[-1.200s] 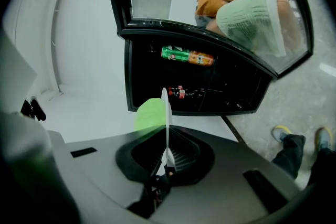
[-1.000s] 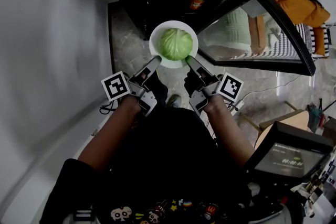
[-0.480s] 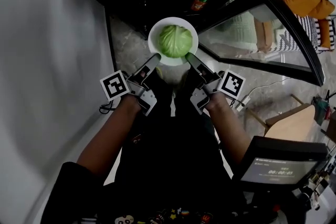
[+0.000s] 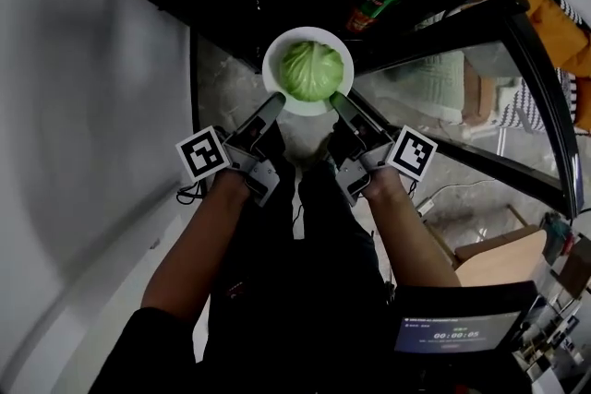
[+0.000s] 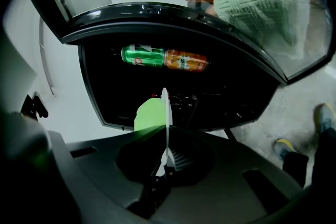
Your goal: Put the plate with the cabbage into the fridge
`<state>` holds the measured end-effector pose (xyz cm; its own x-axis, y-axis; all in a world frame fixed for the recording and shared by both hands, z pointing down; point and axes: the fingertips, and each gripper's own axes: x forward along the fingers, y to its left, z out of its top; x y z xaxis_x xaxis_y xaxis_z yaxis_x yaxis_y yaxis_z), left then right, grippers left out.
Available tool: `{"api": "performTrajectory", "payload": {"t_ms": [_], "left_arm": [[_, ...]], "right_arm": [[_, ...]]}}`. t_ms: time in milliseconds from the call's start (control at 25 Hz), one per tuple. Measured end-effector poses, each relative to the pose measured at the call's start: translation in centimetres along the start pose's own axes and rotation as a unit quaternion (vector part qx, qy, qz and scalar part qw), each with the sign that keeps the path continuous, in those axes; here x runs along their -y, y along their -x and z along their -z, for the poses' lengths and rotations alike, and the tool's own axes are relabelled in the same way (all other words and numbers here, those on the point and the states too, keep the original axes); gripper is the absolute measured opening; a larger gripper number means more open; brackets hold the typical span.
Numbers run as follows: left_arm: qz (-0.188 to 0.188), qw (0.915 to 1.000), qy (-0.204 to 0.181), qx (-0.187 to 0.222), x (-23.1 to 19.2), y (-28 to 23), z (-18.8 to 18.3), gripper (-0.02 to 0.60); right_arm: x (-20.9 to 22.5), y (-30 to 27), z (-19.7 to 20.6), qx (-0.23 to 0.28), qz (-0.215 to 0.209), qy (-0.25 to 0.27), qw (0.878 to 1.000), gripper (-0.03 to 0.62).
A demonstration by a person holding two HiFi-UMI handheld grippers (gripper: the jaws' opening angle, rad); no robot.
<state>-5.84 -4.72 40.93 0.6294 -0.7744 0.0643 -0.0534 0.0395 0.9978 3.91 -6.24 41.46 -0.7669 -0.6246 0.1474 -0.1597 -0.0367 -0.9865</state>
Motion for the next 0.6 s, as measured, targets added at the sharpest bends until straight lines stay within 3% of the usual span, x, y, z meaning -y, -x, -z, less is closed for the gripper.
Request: {"api": "performTrajectory", "payload": {"t_ms": [280, 600], "left_arm": [[-0.024, 0.9996, -0.012, 0.003, -0.1, 0.2, -0.1, 0.012], [-0.044, 0.9990, 0.002, -0.001, -0.8, -0.1, -0.1, 0.012]], "right_arm": [[0.5, 0.2, 0.0, 0.006, 0.003, -0.016, 1.000, 0.021], [1.4, 0.0, -0.1, 0.004, 0.010, -0.034, 0.999, 0.021]]}}
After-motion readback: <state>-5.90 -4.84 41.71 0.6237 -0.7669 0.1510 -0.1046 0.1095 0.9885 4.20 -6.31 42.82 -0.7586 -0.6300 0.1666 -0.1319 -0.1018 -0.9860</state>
